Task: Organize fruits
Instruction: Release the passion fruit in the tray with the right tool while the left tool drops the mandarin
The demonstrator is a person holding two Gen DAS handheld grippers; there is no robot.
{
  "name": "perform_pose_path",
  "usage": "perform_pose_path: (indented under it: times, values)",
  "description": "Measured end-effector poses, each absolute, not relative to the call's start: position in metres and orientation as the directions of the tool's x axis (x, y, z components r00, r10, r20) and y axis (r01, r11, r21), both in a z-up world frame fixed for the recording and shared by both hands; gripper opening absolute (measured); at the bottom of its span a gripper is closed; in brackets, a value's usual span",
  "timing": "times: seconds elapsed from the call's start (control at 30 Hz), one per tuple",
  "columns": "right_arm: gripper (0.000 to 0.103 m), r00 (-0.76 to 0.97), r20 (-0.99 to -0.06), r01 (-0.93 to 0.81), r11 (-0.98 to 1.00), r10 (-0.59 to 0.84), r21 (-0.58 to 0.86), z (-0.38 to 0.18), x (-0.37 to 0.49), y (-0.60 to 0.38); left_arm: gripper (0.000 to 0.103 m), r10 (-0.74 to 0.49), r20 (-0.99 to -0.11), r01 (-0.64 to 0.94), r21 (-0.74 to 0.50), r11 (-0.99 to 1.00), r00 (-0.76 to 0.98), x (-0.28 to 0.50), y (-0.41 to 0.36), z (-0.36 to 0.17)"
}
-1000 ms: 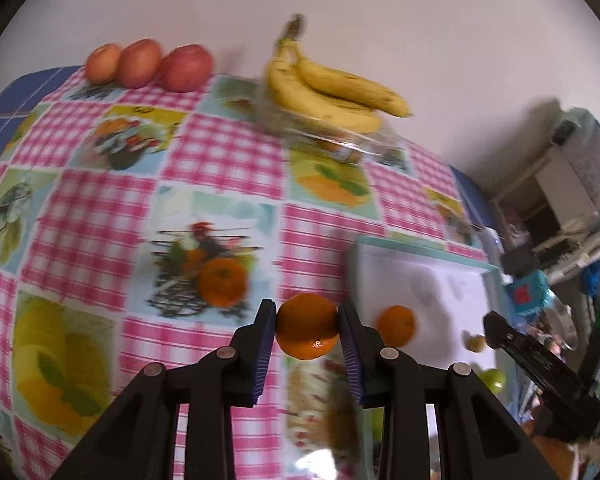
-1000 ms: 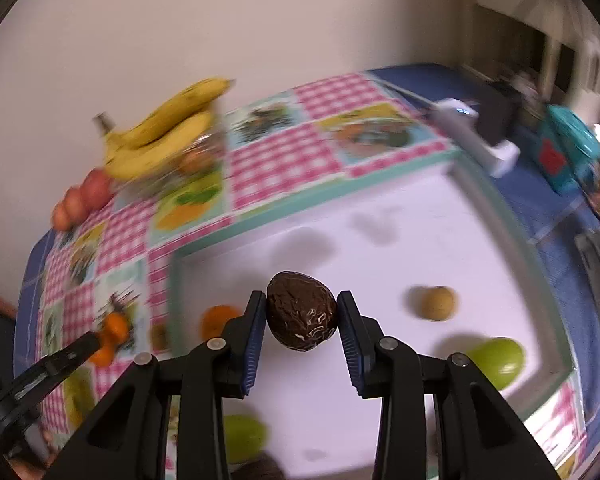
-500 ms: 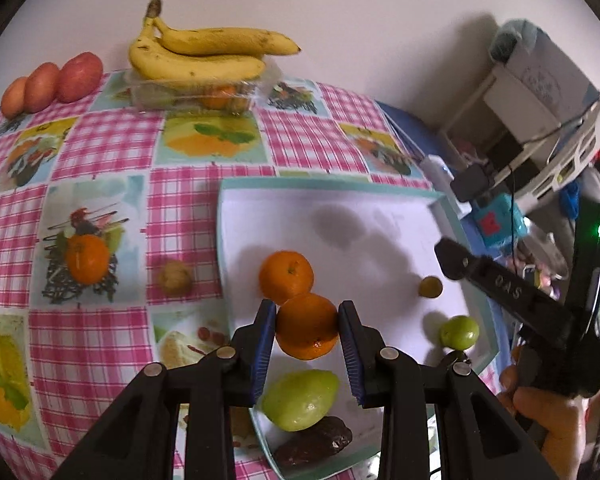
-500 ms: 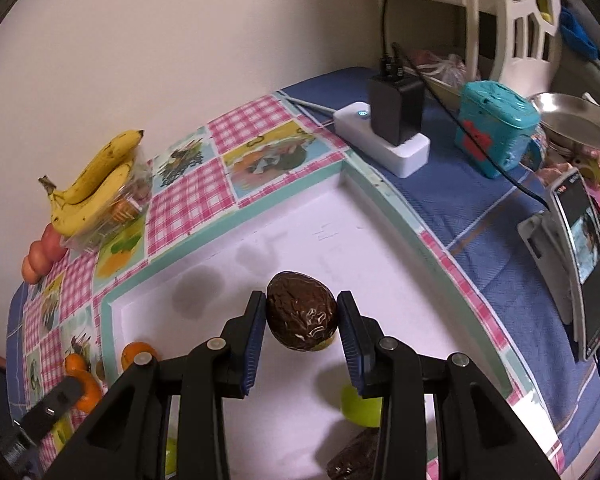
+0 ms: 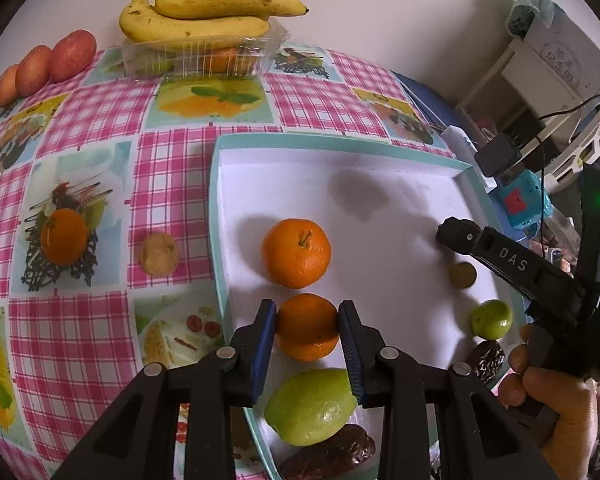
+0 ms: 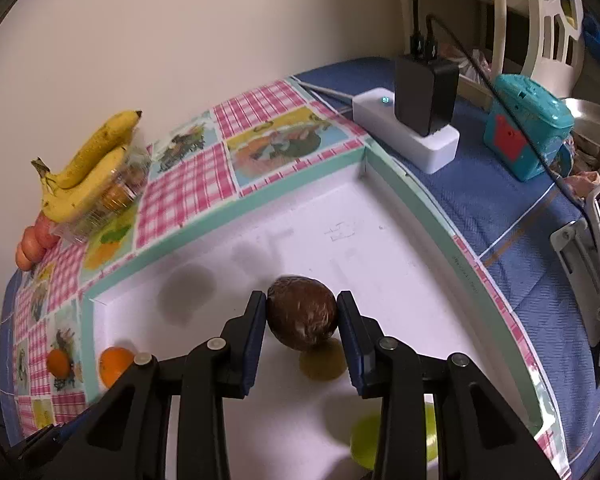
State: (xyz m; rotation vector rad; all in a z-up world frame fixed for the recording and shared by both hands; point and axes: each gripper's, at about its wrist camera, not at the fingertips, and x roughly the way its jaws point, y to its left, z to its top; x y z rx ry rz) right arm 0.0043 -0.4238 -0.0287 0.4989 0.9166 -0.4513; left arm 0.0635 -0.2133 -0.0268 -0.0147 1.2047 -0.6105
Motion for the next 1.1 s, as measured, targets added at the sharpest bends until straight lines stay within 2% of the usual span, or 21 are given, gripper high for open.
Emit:
perform_pose_path:
  times: [0.47,0.63,0.67,0.73,0.77,0.8,0.83,0.87,0.9,0.93,1.0,1.03,1.1]
  values:
    - [0.038,0.526,-0.838,0.572,0.789,-0.144,0.223,-0.031,0.003,-0.428,0.037,-0.465,-0.866,0.434,-0.354,0.829,0.182,0.065,-0.215,-0.018]
    - [0.045,0.517,-0.839,0.584,0.786,-0.17,0.201,-0.022,0.0,-0.427,0.037,-0.471,-0.86,0.436,-0.355,0.827,0.194,0.065,-0.209,-0.002]
    - [0.045,0.517,-0.838,0.587,0.785,-0.175,0.198,-0.019,-0.001,-0.426,0.039,-0.471,-0.859,0.434,-0.353,0.829,0.201,0.066,-0.207,0.001]
    - [0.045,0.515,-0.839,0.588,0.785,-0.178,0.194,-0.016,-0.002,-0.426,0.06,-0.456,-0.862,0.411,-0.341,0.846,0.223,0.07,-0.2,0.008]
    - [0.046,0.513,-0.84,0.585,0.788,-0.177,0.191,-0.014,-0.003,-0.425,0.076,-0.437,-0.866,0.382,-0.33,0.863,0.241,0.073,-0.193,0.01]
    - [0.052,0.511,-0.841,0.584,0.79,-0.178,0.188,-0.013,-0.003,-0.424,0.08,-0.424,-0.87,0.36,-0.322,0.876,0.253,0.076,-0.187,0.012]
    - [0.058,0.508,-0.843,0.581,0.793,-0.178,0.183,-0.011,-0.003,-0.422,0.08,-0.406,-0.873,0.335,-0.311,0.89,0.268,0.081,-0.18,0.013]
    - [0.072,0.504,-0.845,0.579,0.796,-0.179,0.176,-0.01,-0.003,-0.42,0.081,-0.391,-0.876,0.315,-0.3,0.9,0.282,0.084,-0.173,0.014]
    - [0.08,0.5,-0.847,0.577,0.799,-0.182,0.17,-0.008,-0.003,-0.418,0.085,-0.367,-0.88,0.284,-0.284,0.916,0.302,0.088,-0.163,0.015]
    - [0.082,0.499,-0.847,0.572,0.804,-0.185,0.162,-0.006,-0.003,-0.415,0.088,-0.345,-0.883,0.256,-0.27,0.928,0.319,0.091,-0.154,0.015]
    - [0.082,0.499,-0.845,0.564,0.813,-0.193,0.147,-0.004,-0.003,-0.412,0.103,-0.311,-0.885,0.203,-0.253,0.946,0.346,0.097,-0.138,0.015]
    - [0.083,0.498,-0.843,0.56,0.817,-0.203,0.134,-0.002,-0.003,-0.409,0.103,-0.297,-0.884,0.174,-0.248,0.953,0.361,0.101,-0.127,0.015]
    - [0.094,0.494,-0.842,0.553,0.826,-0.217,0.111,-0.002,-0.003,-0.404,0.103,-0.253,-0.882,0.114,-0.227,0.967,0.397,0.107,-0.107,0.017]
